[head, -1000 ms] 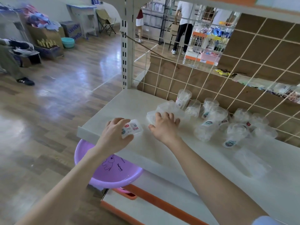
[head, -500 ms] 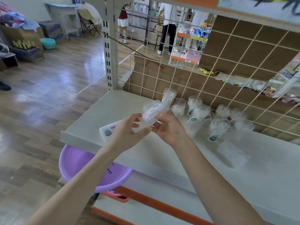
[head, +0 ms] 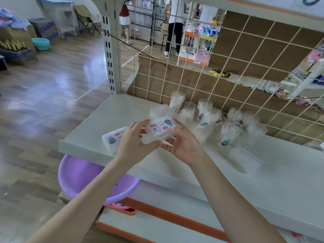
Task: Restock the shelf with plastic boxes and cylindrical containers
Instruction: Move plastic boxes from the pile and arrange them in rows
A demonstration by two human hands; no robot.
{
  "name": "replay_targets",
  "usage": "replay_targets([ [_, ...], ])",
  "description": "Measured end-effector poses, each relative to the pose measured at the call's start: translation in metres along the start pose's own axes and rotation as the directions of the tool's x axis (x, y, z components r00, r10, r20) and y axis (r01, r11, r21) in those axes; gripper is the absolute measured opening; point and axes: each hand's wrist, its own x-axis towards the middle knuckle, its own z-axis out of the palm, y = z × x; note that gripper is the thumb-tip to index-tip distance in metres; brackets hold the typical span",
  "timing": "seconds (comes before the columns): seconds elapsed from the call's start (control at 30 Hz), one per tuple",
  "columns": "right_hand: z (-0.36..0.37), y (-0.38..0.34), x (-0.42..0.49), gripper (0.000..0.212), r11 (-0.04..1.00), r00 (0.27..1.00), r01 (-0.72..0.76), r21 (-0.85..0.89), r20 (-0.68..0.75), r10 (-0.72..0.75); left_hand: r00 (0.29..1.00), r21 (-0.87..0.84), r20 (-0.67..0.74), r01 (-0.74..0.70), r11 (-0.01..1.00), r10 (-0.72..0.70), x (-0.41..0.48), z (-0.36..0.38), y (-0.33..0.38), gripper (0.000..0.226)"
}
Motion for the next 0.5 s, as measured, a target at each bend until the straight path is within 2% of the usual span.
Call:
replay_targets([
  [0.1, 0.009, 0.007, 0.003, 0.013, 0.995, 0.99, -0.069, -0.066, -0.127, 0.06, 0.998, 0.091, -0.037, -0.048, 0.995, 0.052, -0.001, -0.001, 0.001, 0.065],
  [0.17, 0.014, 0.009, 0.005, 0.01, 0.997, 0.978, -0.072, -0.039, -0.198, 0.063, 0.993, 0.139, 0.0, -0.117, 0.983, 0.118, -0.003, 0.0, -0.001, 0.062],
  [0.27, 0.014, 0.003, 0.009, 0.009, 0.994, 0.941, -0.031, -0.101, -0.338, -0.005, 0.984, 0.1, 0.072, -0.169, 0.981, 0.162, -0.009, 0.001, -0.005, 0.047],
  [0.33, 0.01, -0.003, 0.009, 0.01, 0.982, 0.936, -0.025, -0.187, -0.349, -0.043, 0.993, 0.035, 0.083, -0.084, 0.996, 0.081, -0.009, 0.0, -0.008, 0.043],
  [0.4, 0.006, -0.007, 0.007, 0.015, 0.96, 0.957, -0.027, -0.28, -0.283, -0.056, 0.993, -0.08, 0.098, 0.07, 0.994, -0.062, -0.004, -0.003, -0.009, 0.039],
  [0.5, 0.005, -0.01, 0.0, 0.021, 0.888, 0.99, -0.016, -0.46, -0.131, -0.051, 0.949, -0.299, 0.204, 0.295, 0.907, -0.242, 0.006, -0.008, -0.004, 0.033],
])
